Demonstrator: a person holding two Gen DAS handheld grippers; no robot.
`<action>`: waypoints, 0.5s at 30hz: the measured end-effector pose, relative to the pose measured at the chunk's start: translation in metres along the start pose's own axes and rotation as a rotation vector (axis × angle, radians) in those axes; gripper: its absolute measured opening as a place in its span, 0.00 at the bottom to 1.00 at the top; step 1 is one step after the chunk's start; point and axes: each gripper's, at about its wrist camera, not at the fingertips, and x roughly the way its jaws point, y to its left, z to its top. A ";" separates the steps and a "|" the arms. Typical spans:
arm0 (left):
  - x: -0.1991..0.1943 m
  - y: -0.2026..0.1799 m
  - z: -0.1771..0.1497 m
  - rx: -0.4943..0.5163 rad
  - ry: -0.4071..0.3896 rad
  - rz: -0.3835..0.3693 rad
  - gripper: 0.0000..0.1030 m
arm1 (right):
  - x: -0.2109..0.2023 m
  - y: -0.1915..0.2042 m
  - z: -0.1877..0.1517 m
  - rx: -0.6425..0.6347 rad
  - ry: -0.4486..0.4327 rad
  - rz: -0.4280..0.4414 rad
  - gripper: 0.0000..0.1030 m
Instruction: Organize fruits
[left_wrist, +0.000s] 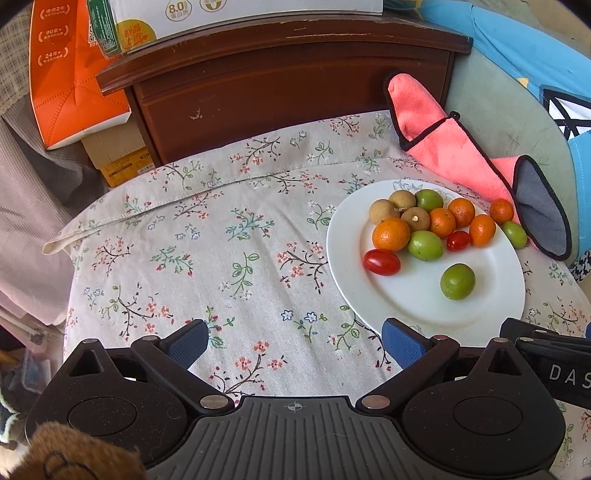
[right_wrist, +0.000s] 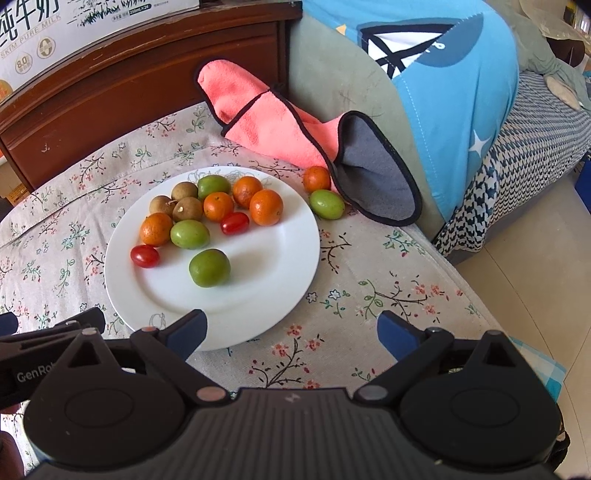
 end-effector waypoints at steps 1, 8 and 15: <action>0.000 0.000 0.000 0.002 0.000 0.002 0.98 | 0.000 0.000 0.000 -0.002 -0.001 -0.003 0.96; -0.001 0.000 0.000 0.008 -0.003 0.018 0.98 | -0.001 0.006 -0.002 -0.041 -0.022 -0.029 0.96; -0.003 -0.001 -0.001 0.018 -0.007 0.041 0.98 | -0.002 0.010 -0.002 -0.079 -0.049 -0.052 0.96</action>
